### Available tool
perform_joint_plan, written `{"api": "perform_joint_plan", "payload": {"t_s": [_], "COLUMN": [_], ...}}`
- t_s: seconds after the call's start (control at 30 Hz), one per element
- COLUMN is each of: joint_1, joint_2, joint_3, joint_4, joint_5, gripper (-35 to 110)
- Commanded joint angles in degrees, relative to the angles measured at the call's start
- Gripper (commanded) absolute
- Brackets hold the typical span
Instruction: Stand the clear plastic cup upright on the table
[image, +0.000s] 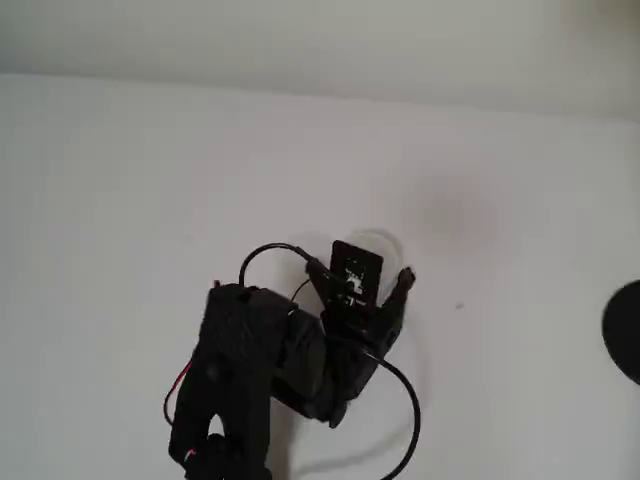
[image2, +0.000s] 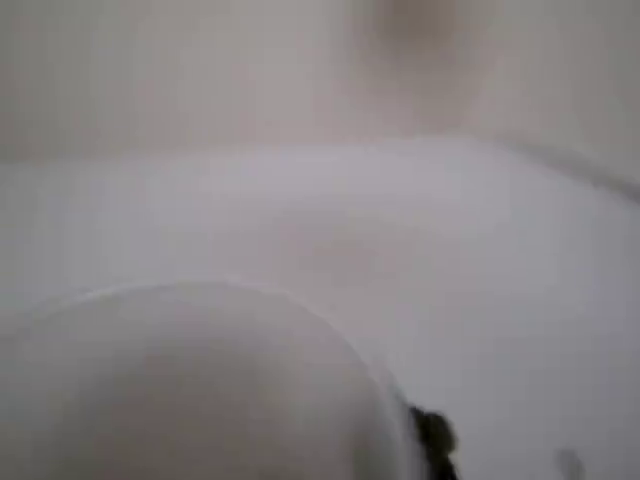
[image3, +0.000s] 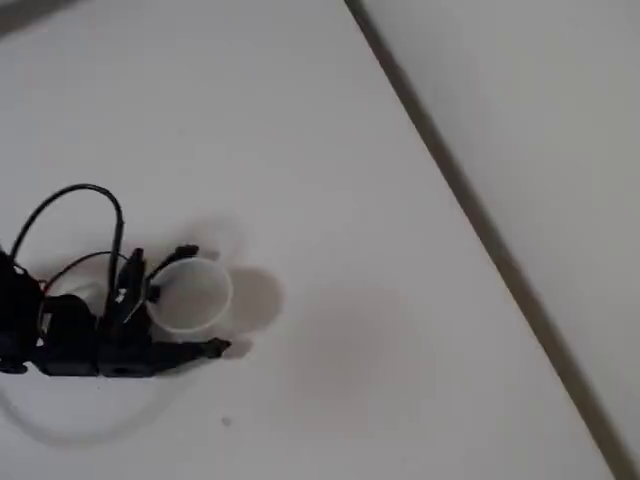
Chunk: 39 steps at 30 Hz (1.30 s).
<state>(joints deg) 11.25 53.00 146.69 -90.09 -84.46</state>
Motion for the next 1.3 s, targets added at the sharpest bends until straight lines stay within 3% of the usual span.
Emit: {"api": "perform_joint_plan", "payload": {"t_s": [0.0, 0.23, 0.63, 0.77, 1.03, 1.27], "joint_1": [1.2, 1.1, 0.4, -1.1, -5.4, -7.6], "joint_2": [13.4, 34.0, 88.9, 99.9, 122.4, 130.6], "joint_3": [5.0, 12.2, 6.5, 5.0, 7.0, 13.4], "joint_4": [4.1, 20.1, 98.3, 115.7, 144.3, 155.1], "joint_5": [4.2, 10.2, 35.1, 45.7, 64.5, 73.6], "gripper": [62, 62, 61, 57, 28, 4]}}
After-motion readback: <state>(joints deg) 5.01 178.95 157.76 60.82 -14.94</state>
